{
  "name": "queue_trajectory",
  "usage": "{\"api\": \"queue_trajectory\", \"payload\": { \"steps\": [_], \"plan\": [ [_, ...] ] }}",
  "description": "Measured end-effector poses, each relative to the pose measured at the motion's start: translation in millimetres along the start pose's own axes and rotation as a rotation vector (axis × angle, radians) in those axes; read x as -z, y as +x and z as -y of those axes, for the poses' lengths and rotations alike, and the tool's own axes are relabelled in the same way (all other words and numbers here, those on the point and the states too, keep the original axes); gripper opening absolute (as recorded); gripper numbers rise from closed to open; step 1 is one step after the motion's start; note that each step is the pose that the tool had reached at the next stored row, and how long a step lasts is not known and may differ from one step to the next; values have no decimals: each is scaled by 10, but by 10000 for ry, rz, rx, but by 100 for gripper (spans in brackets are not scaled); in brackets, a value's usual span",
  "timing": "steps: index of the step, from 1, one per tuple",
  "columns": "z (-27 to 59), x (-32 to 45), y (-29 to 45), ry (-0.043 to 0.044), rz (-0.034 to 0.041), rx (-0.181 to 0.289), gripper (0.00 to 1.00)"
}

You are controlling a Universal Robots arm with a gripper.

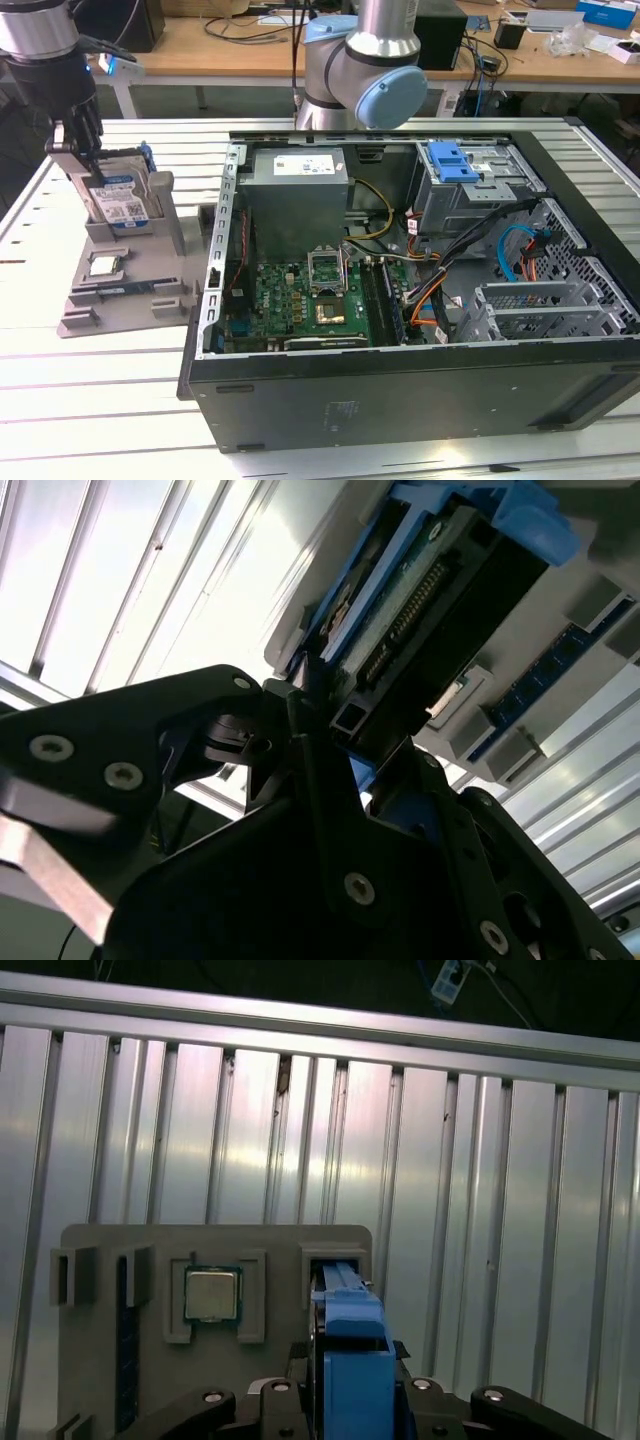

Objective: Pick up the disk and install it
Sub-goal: 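Pick up the disk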

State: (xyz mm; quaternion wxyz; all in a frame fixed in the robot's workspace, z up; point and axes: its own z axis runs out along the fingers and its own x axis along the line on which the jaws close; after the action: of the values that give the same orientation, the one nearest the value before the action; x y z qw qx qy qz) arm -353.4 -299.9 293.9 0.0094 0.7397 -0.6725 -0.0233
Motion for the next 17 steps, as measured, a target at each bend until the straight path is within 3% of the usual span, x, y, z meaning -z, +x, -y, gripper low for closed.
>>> {"api": "queue_trajectory", "payload": {
  "steps": [13,17],
  "plan": [
    [-14,328,-19,-1,0,0,37],
    [-20,470,-29,-2,0,0,37]
  ]
}}
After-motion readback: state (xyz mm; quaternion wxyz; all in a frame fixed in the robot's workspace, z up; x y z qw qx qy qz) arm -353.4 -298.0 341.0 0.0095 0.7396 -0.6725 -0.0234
